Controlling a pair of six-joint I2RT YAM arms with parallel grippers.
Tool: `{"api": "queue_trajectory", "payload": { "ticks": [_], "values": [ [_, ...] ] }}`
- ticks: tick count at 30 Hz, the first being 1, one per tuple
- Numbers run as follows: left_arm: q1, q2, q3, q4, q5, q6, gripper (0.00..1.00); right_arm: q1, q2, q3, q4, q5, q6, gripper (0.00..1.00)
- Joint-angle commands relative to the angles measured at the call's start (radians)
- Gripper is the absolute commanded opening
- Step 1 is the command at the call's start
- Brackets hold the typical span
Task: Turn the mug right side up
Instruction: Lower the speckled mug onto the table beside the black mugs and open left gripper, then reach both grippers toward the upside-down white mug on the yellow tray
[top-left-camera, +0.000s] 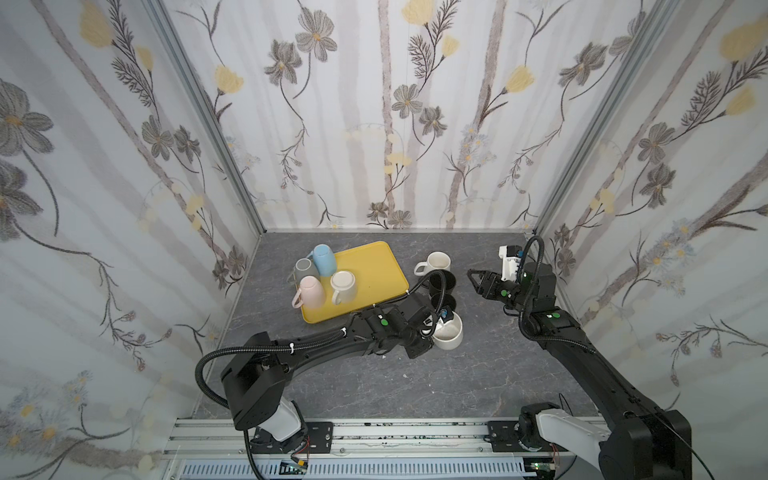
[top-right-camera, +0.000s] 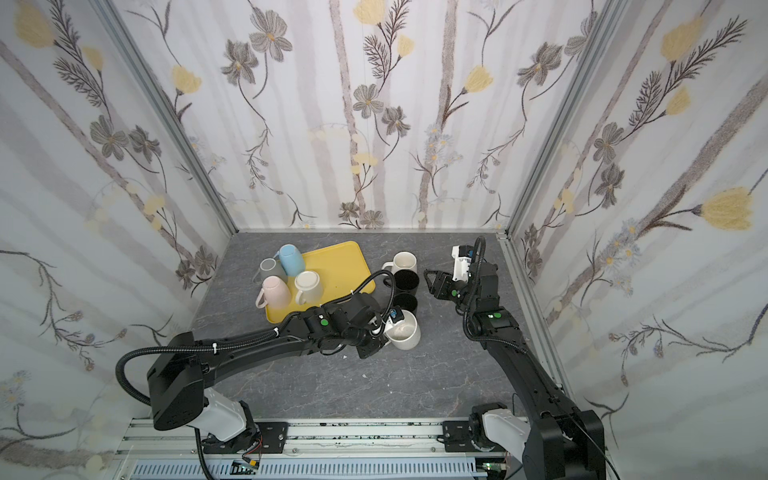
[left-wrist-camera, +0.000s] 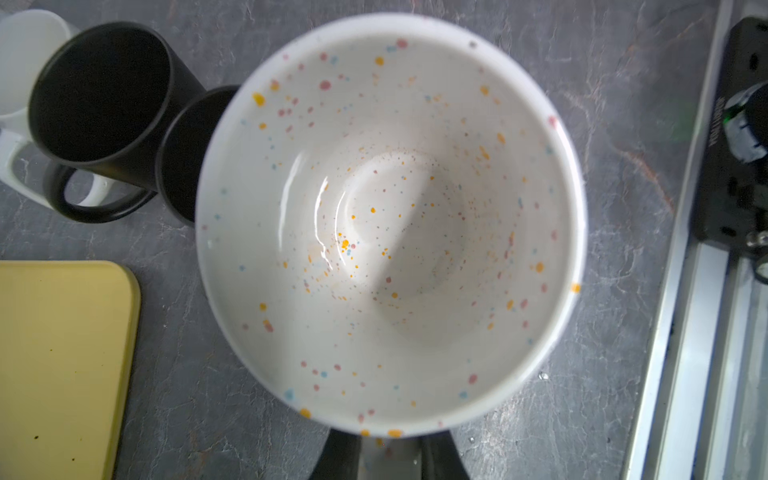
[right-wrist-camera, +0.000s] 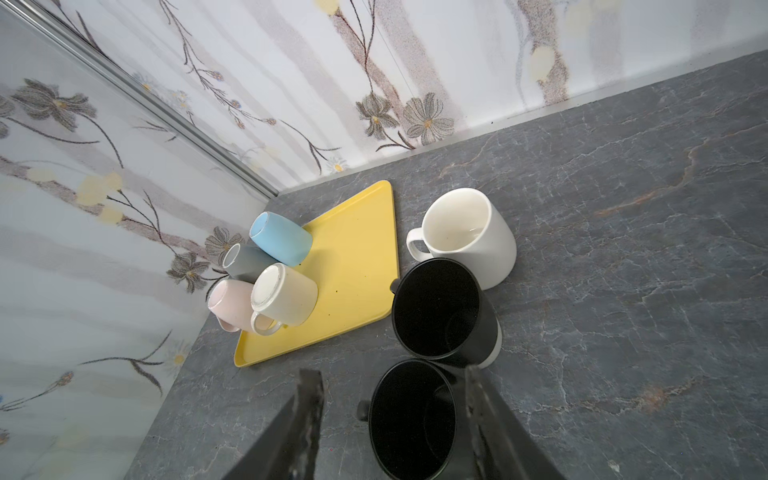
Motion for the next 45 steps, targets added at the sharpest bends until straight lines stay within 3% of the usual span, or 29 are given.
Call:
{"api": "queue_trajectory", "payload": {
  "ticks": [1,13,26,35,39,41,45],
  "values": [
    [-0.007,0.032,0.036,-0.018,-0.054,0.074,0.00,-0.007,-0.009,-0.011,0.014,-0.020,-0.008,0.54],
    [0.004,0.131,0.107,-0.074,-0.085,0.199,0.00,-0.027,-0.004,-0.047,0.020,-0.034,-0.016,0.54],
    [0.051,0.157,0.085,0.028,0.052,0.191,0.00,-0.029,-0.035,-0.090,0.040,-0.076,0.018,0.53],
    [0.077,0.194,0.092,0.081,0.018,0.200,0.00,-0.028,-0.012,-0.074,0.046,-0.094,0.025,0.52],
    [0.100,0.173,0.074,0.105,-0.030,0.183,0.33,-0.026,-0.017,-0.075,0.043,-0.107,0.036,0.52],
    [0.110,0.141,0.053,0.132,-0.040,0.177,0.44,-0.024,-0.021,-0.076,0.041,-0.105,0.038,0.52],
    [0.126,0.068,0.029,0.159,-0.057,0.149,0.52,-0.008,-0.026,-0.063,0.029,-0.096,0.033,0.51]
  ]
}}
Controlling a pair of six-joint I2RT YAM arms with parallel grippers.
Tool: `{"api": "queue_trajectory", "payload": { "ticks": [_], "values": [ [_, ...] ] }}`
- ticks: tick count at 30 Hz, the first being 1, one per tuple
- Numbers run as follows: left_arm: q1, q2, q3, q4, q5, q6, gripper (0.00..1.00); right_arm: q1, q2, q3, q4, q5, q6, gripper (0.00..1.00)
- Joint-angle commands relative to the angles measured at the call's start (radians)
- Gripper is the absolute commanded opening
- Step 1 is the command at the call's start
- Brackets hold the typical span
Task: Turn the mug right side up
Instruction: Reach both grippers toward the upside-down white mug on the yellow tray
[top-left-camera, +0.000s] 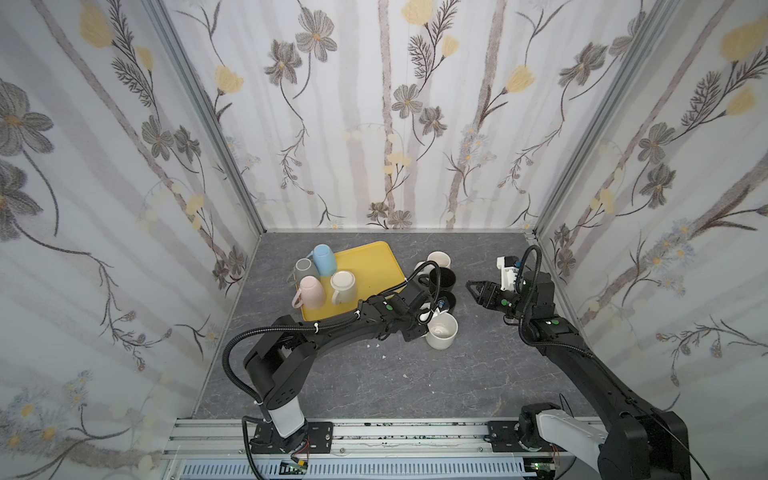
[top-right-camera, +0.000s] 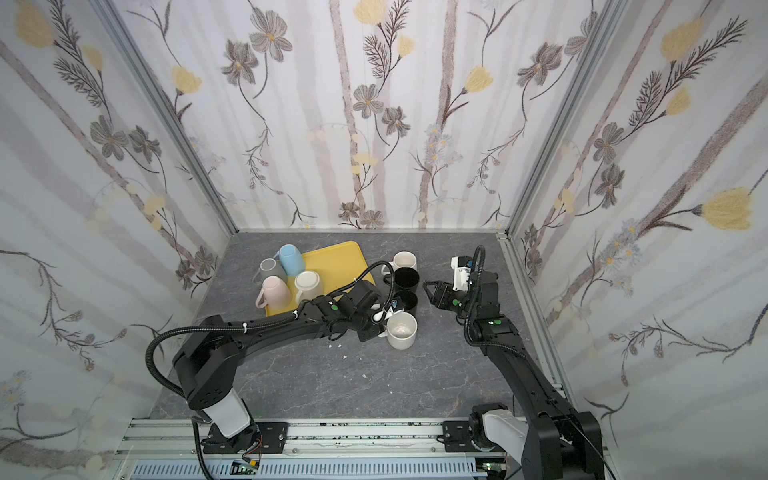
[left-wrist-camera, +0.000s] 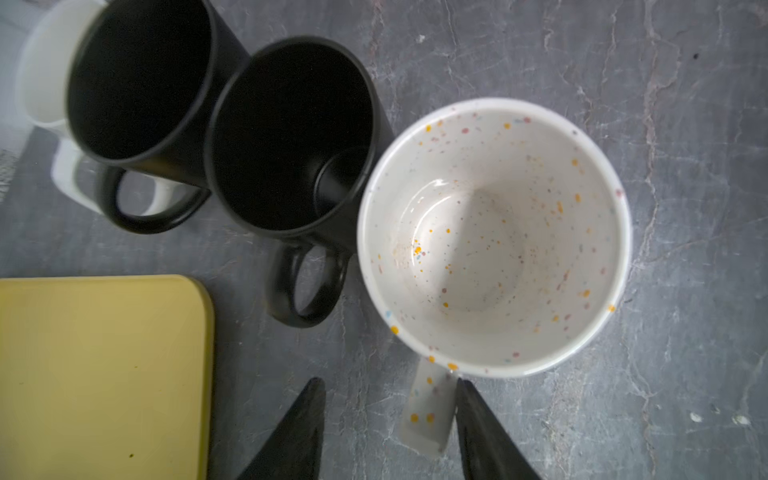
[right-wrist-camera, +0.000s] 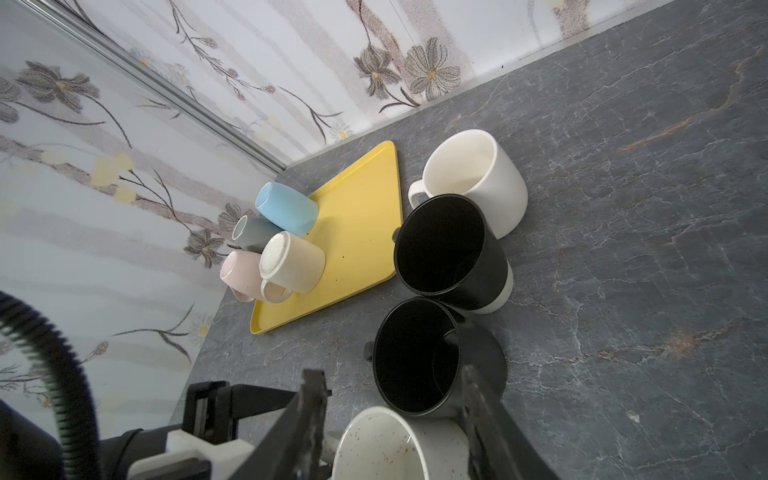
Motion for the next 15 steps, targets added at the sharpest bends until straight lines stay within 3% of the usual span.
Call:
{"api": "queue_trajectory", "payload": {
  "ticks": [1,8,11,15],
  "values": [
    [0.015,-0.063,-0.016,0.075,-0.030,-0.043,0.53,0.019,-0.006,0.023,0.015,0.005,-0.002,0.51],
    [0.094,-0.263,-0.142,0.176,-0.156,-0.246,0.57,0.182,0.029,0.110,-0.040,0.133,-0.052,0.51],
    [0.165,-0.347,-0.194,0.167,-0.243,-0.379,0.58,0.278,0.059,0.143,-0.050,0.180,-0.058,0.51],
    [0.317,-0.450,-0.276,0.141,-0.276,-0.566,0.61,0.417,0.102,0.176,-0.048,0.260,-0.063,0.51]
  ]
}}
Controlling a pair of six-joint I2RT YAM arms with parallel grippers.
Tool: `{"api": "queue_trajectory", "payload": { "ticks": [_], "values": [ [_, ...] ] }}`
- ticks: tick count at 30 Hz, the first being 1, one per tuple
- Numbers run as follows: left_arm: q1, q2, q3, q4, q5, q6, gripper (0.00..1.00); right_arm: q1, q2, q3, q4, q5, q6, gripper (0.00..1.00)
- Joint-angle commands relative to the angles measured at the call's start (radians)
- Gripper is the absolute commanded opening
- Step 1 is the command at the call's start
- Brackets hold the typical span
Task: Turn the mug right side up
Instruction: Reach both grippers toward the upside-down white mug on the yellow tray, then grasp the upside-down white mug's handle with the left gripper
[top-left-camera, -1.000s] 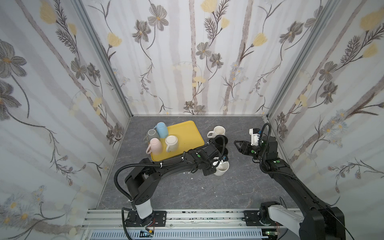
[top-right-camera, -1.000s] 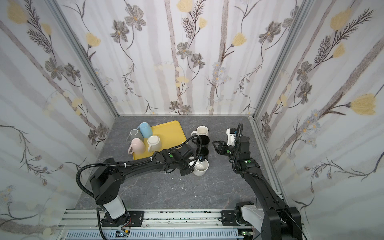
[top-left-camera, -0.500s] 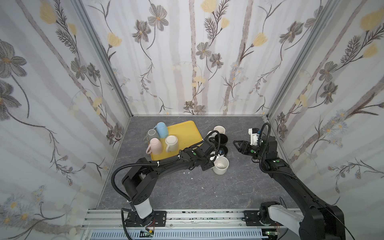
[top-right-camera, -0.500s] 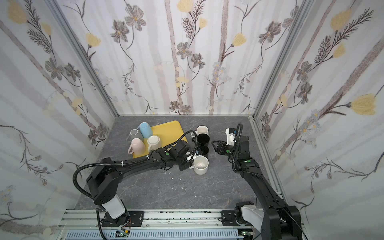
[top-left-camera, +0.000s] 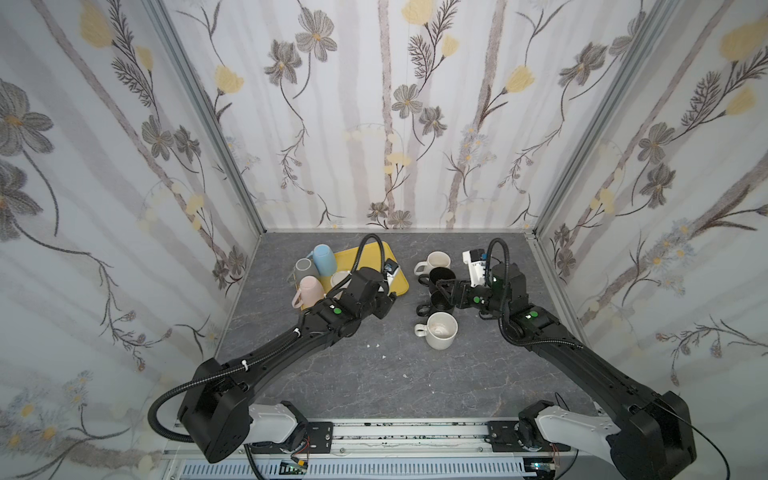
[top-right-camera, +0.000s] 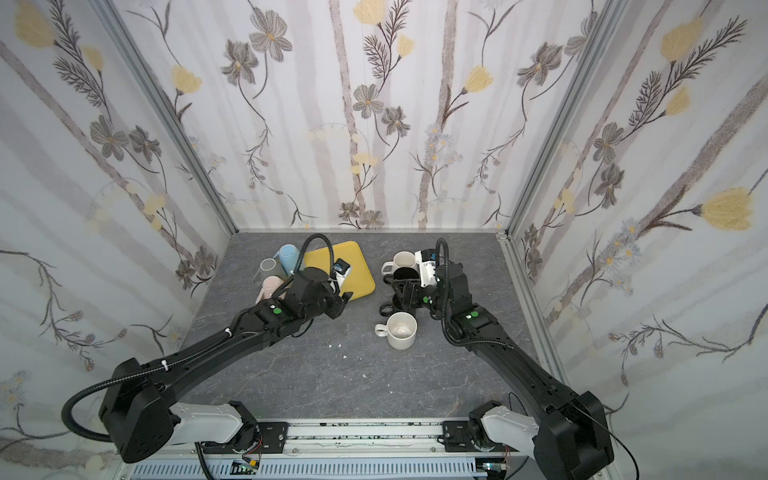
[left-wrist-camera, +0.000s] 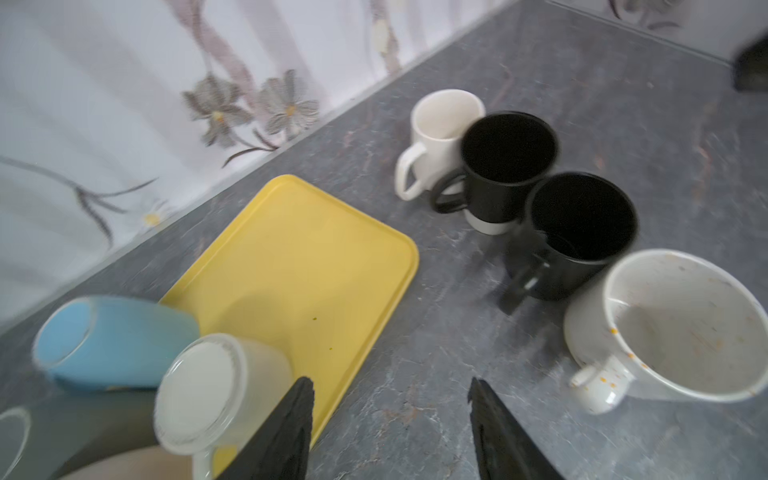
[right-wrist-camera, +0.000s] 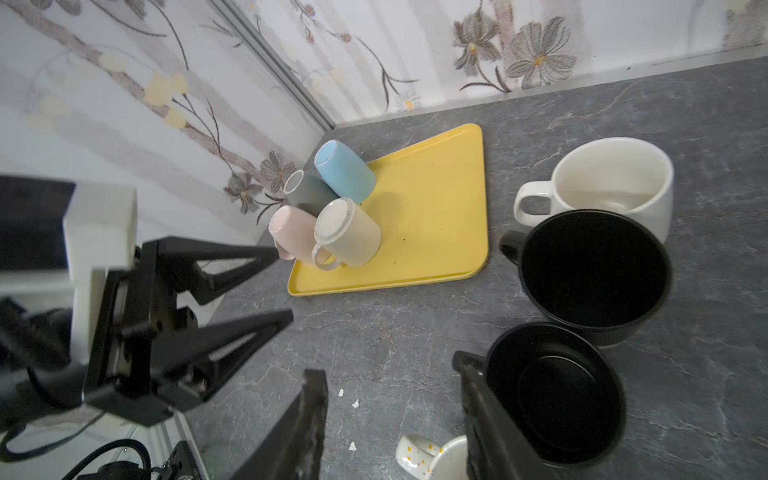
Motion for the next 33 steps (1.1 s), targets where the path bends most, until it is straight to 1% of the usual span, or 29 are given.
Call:
{"api": "queue_trajectory", "payload": {
  "ticks": [1,2,3,6,9,12,15,18,20,22,30,33],
  "values": [
    [0.117,-0.073,-0.068,-0.001,-0.056,-0.241,0.61,0.104,0.036,0.035,-0.018,0.114,-0.013,0.51],
    [0.155,-0.087,-0.084,-0.001,-0.034,-0.273,0.61,0.135,0.048,0.045,-0.025,0.137,-0.007,0.51],
    [0.204,-0.098,-0.102,0.004,0.011,-0.304,0.61,0.174,0.065,0.061,-0.036,0.162,-0.001,0.51],
    [0.321,-0.102,-0.131,0.030,0.152,-0.370,0.56,0.266,0.119,0.089,-0.052,0.242,0.015,0.52],
    [0.417,-0.072,-0.140,0.075,0.275,-0.410,0.52,0.333,0.192,0.111,-0.011,0.275,0.038,0.52],
    [0.473,-0.025,-0.140,0.131,0.346,-0.413,0.54,0.359,0.299,0.165,0.047,0.276,0.048,0.53],
    [0.505,0.061,-0.124,0.166,0.398,-0.417,0.58,0.361,0.447,0.279,0.065,0.256,0.054,0.53],
    [0.513,0.122,-0.109,0.164,0.401,-0.420,0.62,0.365,0.580,0.410,0.051,0.213,0.045,0.53],
    [0.513,0.142,-0.116,0.181,0.413,-0.431,0.63,0.367,0.648,0.488,0.038,0.195,0.034,0.53],
    [0.514,0.155,-0.128,0.204,0.406,-0.442,0.63,0.366,0.695,0.532,0.035,0.191,0.030,0.53],
    [0.513,0.230,-0.133,0.221,0.339,-0.454,0.63,0.348,0.786,0.570,0.062,0.181,0.038,0.54],
    [0.510,0.264,-0.130,0.240,0.351,-0.456,0.62,0.338,0.797,0.571,0.069,0.174,0.039,0.54]
  ]
}}
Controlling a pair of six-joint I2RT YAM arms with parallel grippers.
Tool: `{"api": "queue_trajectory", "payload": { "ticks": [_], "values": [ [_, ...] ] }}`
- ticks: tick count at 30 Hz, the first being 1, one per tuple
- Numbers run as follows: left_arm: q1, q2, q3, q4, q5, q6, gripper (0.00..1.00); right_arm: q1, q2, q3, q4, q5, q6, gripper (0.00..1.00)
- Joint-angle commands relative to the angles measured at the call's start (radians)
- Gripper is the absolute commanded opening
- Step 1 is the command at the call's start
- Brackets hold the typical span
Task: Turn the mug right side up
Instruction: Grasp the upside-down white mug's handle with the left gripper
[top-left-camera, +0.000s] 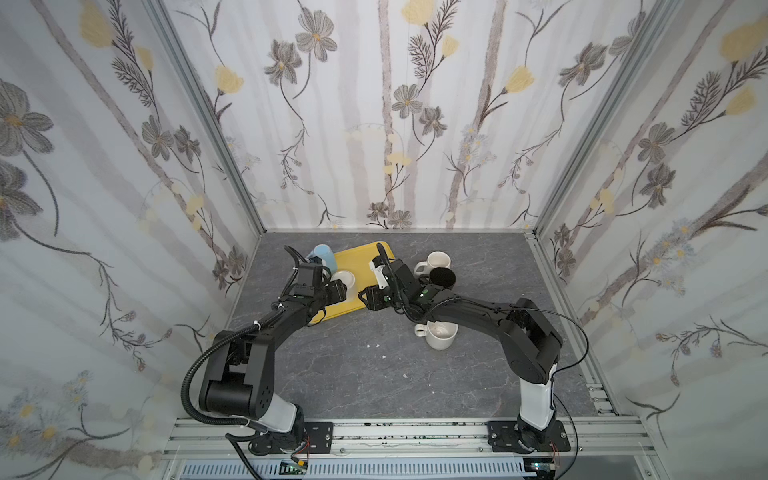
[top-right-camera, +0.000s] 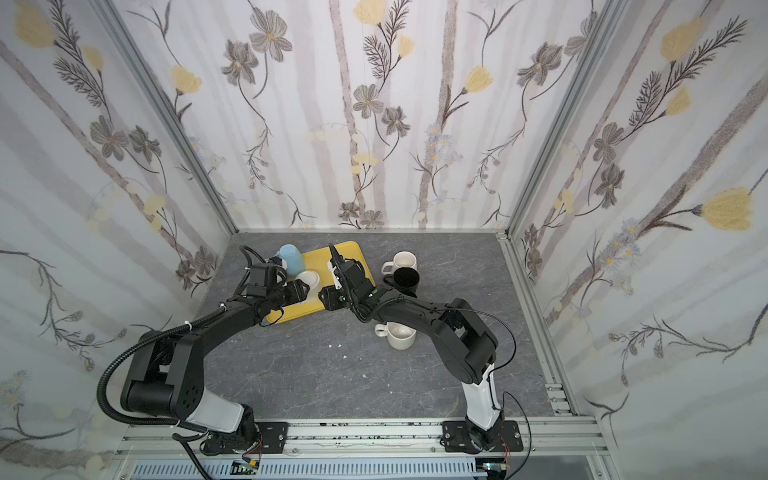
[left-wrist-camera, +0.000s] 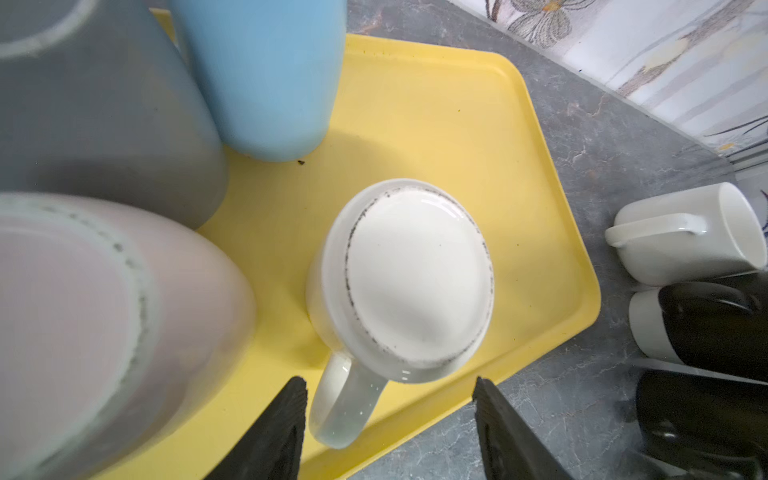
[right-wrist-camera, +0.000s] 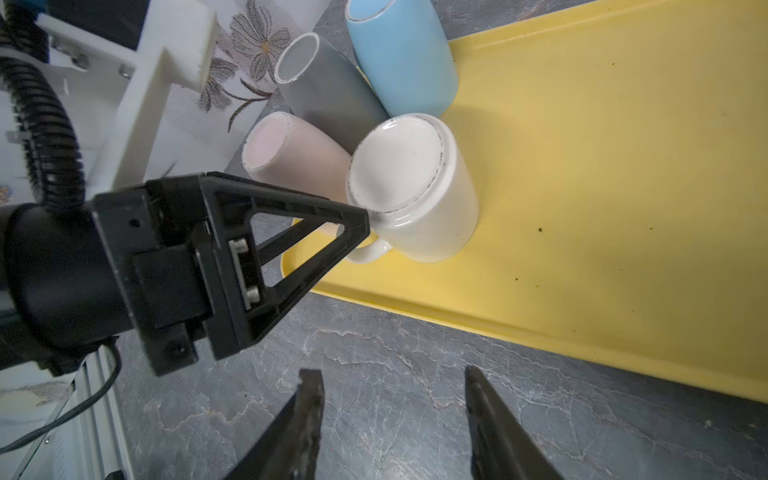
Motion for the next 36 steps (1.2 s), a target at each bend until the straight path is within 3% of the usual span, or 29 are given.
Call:
{"api": "queue_trajectory", "payload": {
  "ticks": [1,8,19,36],
  "values": [
    [-0.004,0.033,0.005,0.046,-0.011,-0.014,0.62,-0.010,0.010,0.013,0.038,-0.020,0.004,0.54],
    [-0.041,0.105,0.065,0.004,-0.068,0.021,0.56,-0.028,-0.011,-0.010,0.013,-0.029,-0.020,0.54],
    [-0.130,0.218,0.248,-0.198,-0.301,0.110,0.41,-0.083,-0.106,-0.150,0.039,-0.024,-0.032,0.54],
    [-0.149,0.284,0.319,-0.188,-0.369,0.109,0.42,-0.091,-0.227,-0.281,0.051,-0.033,-0.059,0.54]
  ]
}}
